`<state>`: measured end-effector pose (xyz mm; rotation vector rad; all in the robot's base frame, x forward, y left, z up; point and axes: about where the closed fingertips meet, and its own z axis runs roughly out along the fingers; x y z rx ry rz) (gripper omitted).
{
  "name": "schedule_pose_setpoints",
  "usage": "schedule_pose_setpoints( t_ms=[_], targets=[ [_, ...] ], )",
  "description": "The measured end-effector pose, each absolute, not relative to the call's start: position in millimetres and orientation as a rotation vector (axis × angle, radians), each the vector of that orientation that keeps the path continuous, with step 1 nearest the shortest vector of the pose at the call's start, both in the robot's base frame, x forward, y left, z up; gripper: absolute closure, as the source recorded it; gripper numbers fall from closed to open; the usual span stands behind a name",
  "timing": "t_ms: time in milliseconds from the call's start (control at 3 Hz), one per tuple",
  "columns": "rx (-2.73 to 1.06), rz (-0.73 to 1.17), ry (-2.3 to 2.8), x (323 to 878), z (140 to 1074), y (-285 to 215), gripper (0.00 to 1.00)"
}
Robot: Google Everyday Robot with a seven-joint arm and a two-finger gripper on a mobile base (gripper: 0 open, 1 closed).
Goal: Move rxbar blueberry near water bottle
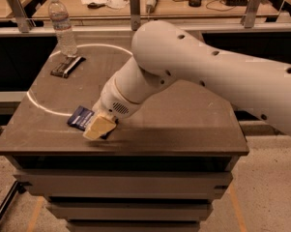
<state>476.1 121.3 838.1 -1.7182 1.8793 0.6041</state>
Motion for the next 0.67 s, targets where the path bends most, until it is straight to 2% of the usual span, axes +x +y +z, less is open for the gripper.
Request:
schedule_pose_setpoints(
  t_ms=[333, 667],
  targets=[
    [-1.734, 0.614, 1.890, 474.1, 831.4, 127.0, 0.50],
    [-1.739, 0.615, 1.898, 474.3, 827.5, 128.7, 0.47]
  ],
)
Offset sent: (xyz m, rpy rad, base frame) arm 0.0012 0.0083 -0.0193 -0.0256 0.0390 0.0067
